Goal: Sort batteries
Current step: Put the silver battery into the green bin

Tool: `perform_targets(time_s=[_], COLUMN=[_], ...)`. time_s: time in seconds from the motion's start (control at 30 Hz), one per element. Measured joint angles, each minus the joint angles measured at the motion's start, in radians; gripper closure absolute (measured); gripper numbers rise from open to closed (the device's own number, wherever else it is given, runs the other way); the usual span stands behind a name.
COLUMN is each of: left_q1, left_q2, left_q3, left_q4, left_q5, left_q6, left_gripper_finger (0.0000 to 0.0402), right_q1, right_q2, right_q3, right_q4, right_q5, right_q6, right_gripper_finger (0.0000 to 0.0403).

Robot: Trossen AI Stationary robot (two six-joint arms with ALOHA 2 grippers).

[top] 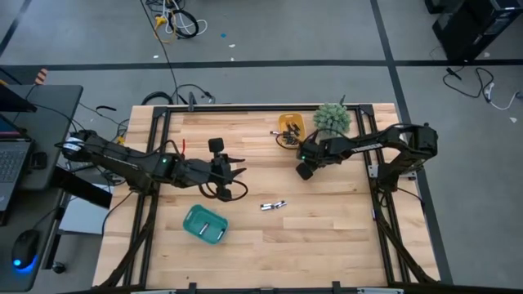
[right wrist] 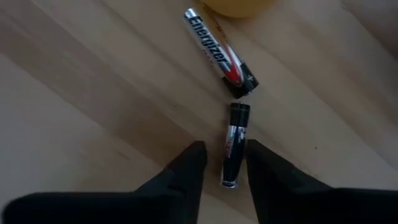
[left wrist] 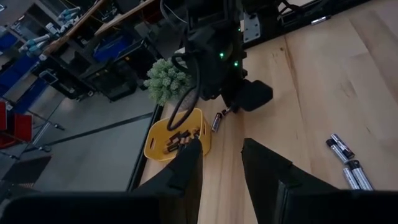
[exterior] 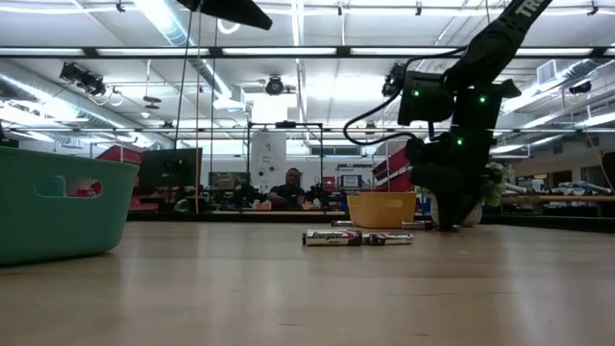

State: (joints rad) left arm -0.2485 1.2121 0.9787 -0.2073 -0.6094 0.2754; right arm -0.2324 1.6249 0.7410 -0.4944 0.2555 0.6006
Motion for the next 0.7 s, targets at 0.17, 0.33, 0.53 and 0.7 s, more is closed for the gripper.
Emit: perform_targets(time_s=[0.17,0.33,0.53,0.7], left_q1=[0.0,0.0,0.0,0.0], left_q2=[0.0,0.002,0.006,0.006], left_q3=[0.0,-0.001,-0.029,-0.115], left_q4=[0.0,0.0,0.02,0.096], left_q5=[0.0,0.0,0.041,0.061], left_q6=[-0.003,-0.026,-0.079,-0.079], left_gripper_finger=[0.029,0.029,0.029,0.029], right_q1=[0.02,0.051,0.143,0.257], right_q2=[0.002,0.002,-0.008,-0.073], right_q3=[0.0,-0.002,-0.005,-0.01], right_q4=[0.004,0.0,0.007,0.051], right_q5=[0.0,0.022,0.077,0.007], right_q6=[0.0,0.003,0.031,0.058], right_gripper_finger=[0.0368,0.0388,0.0395,0.0396])
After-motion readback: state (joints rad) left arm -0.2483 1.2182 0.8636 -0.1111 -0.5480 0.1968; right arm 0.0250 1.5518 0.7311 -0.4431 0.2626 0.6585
